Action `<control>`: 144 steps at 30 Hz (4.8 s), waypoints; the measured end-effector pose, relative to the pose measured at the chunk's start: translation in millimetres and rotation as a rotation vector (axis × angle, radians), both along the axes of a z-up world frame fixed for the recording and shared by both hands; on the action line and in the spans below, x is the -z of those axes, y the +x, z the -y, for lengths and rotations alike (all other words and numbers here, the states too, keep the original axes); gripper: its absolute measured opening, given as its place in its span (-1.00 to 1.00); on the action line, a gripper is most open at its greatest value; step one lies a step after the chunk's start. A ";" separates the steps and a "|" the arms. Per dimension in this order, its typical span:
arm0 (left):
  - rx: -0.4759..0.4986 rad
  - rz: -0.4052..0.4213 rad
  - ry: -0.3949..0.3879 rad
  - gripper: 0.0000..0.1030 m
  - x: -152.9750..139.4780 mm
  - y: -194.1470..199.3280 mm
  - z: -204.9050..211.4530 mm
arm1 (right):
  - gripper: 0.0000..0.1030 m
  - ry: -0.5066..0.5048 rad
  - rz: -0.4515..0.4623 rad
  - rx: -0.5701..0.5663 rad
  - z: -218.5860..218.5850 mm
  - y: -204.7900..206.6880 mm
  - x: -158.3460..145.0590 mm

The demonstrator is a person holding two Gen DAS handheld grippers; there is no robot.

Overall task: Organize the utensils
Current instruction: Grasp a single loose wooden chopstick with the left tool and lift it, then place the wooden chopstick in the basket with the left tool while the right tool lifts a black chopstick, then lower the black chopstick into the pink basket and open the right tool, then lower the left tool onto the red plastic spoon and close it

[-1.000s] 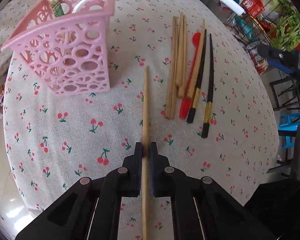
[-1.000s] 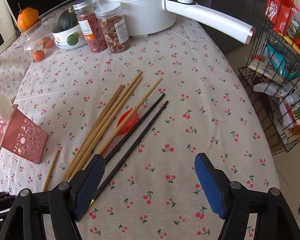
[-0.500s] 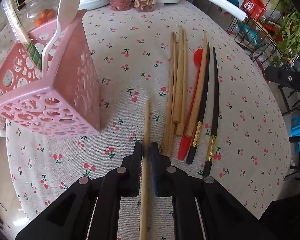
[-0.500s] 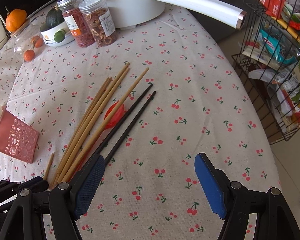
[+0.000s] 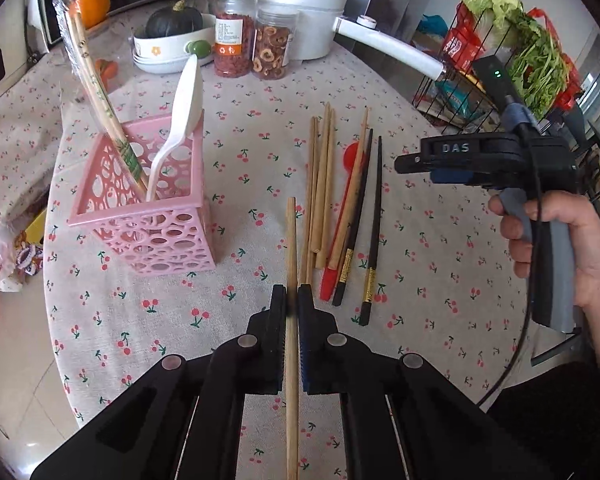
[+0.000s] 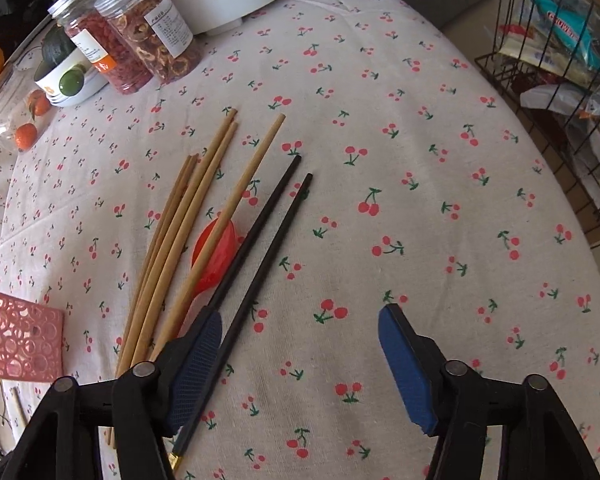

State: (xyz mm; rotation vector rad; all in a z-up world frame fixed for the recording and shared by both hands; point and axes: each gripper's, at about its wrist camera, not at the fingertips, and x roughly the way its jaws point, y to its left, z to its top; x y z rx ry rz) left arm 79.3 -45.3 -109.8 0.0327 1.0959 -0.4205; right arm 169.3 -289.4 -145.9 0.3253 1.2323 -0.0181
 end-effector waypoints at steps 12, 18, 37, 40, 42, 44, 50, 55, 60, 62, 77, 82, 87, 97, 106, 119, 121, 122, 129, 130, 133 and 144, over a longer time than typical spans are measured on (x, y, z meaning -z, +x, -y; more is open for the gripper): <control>-0.003 0.032 -0.068 -0.91 -25.4 -14.1 -25.1 | -0.78 -0.184 -0.047 -0.027 -34.1 19.0 17.4; -0.015 0.082 -0.100 -0.91 -44.0 -20.8 -33.8 | -0.90 0.005 0.006 -0.008 -10.8 -0.5 5.5; -0.070 0.369 -0.220 -0.91 -121.4 -67.3 -68.8 | -0.90 0.025 0.584 -0.118 -13.0 -131.8 -149.6; -0.104 0.430 -0.239 -0.91 -138.4 -63.9 -77.5 | -0.90 0.036 0.647 -0.130 -17.9 -130.1 -168.6; -0.138 0.474 -0.249 -0.91 -149.9 -59.6 -84.6 | -0.90 0.049 0.672 -0.135 -21.5 -127.1 -179.3; -0.173 0.507 -0.270 -0.91 -161.1 -54.5 -93.0 | -0.90 0.057 0.688 -0.146 -26.0 -124.3 -188.2; -0.264 0.635 -0.299 -0.91 -191.3 -49.5 -116.3 | -0.90 0.092 0.692 -0.187 -42.2 -115.5 -198.4; -0.303 0.713 -0.253 -0.91 -191.7 -35.4 -118.6 | -0.90 0.109 0.697 -0.225 -62.2 -111.4 -200.9; -0.326 0.743 -0.210 -0.91 -166.5 -10.2 -113.3 | -0.90 0.140 0.699 -0.250 -83.3 -105.8 -201.4; -0.331 0.712 -0.177 -0.91 -155.0 4.2 -110.3 | -0.90 0.150 0.698 -0.262 -91.0 -103.8 -201.0; -0.329 0.476 -0.208 -0.28 -111.1 55.2 -109.9 | -0.90 0.234 0.722 -0.291 -122.7 -93.1 -204.9; -0.370 0.420 -0.201 0.24 -113.1 39.1 -125.1 | -0.90 0.226 0.728 -0.299 -136.1 -84.5 -201.2; -0.418 0.356 -0.135 0.57 -105.2 21.8 -144.8 | -0.90 0.219 0.713 -0.313 -151.9 -72.3 -191.7; -0.407 0.275 -0.105 0.67 -84.7 11.4 -157.9 | -0.90 0.210 0.573 -0.365 -184.7 -39.8 -152.0; -0.391 0.265 -0.115 0.67 -84.8 11.7 -154.2 | -0.78 0.218 0.512 -0.361 -189.7 -20.5 -129.7; -0.344 0.240 -0.103 0.69 -87.6 3.9 -126.3 | 0.18 0.157 0.593 -0.322 -138.4 -46.6 -161.5; -0.330 0.243 -0.098 0.70 -89.0 1.7 -118.3 | 0.28 0.131 0.592 -0.314 -127.7 -51.9 -162.1; -0.323 0.245 -0.096 0.71 -89.7 0.4 -113.8 | 0.30 0.118 0.589 -0.309 -121.9 -54.9 -162.0; -0.248 0.257 -0.074 0.74 -92.7 -8.4 -73.4 | 0.60 0.032 0.568 -0.260 -77.3 -74.7 -157.4; -0.236 0.255 -0.070 0.74 -92.2 -9.0 -66.8 | 0.63 0.021 0.563 -0.251 -69.8 -77.3 -155.4; -0.194 0.243 -0.052 0.75 -88.8 -9.6 -44.6 | 0.70 -0.015 0.541 -0.217 -47.7 -83.4 -148.3; -0.045 0.120 0.065 0.75 -65.0 12.5 50.0 | 0.79 -0.133 0.396 -0.102 23.7 -83.1 -116.6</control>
